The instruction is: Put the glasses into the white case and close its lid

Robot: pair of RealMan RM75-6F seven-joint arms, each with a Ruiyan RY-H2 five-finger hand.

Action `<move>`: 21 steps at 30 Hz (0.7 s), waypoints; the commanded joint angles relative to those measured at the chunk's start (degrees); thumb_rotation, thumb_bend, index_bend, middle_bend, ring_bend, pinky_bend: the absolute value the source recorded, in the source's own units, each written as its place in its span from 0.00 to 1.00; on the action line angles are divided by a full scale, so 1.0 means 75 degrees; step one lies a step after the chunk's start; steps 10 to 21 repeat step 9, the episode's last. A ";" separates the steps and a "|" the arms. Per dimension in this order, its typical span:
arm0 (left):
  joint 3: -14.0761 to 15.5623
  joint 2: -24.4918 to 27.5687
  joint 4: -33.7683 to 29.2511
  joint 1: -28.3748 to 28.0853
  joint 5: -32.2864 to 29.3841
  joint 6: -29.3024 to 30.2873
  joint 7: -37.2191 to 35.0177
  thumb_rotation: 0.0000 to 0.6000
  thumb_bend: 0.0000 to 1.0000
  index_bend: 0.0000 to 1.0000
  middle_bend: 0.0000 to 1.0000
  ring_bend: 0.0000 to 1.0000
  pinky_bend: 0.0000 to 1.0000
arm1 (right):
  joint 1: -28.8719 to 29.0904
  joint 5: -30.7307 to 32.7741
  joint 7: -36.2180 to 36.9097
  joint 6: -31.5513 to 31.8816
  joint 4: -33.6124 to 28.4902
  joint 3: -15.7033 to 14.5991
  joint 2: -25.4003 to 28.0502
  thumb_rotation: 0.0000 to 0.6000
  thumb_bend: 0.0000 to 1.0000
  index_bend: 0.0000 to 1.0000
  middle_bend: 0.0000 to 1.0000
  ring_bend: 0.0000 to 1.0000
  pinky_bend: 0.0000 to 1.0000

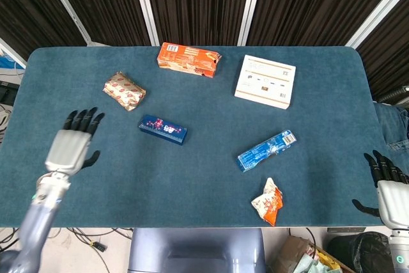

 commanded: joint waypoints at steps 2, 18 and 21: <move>0.0684 0.0569 -0.0236 0.0897 0.1354 0.0583 -0.0971 1.00 0.29 0.05 0.00 0.00 0.04 | 0.0016 -0.0134 0.0057 0.0061 0.0092 -0.0023 -0.0022 1.00 0.17 0.05 0.00 0.08 0.16; 0.1085 0.0636 -0.0001 0.1565 0.2550 0.0987 -0.1245 1.00 0.29 0.05 0.01 0.00 0.04 | 0.0005 -0.0279 0.0200 0.0196 0.0224 -0.0001 -0.0082 1.00 0.17 0.05 0.00 0.08 0.16; 0.1085 0.0636 -0.0001 0.1565 0.2550 0.0987 -0.1245 1.00 0.29 0.05 0.01 0.00 0.04 | 0.0005 -0.0279 0.0200 0.0196 0.0224 -0.0001 -0.0082 1.00 0.17 0.05 0.00 0.08 0.16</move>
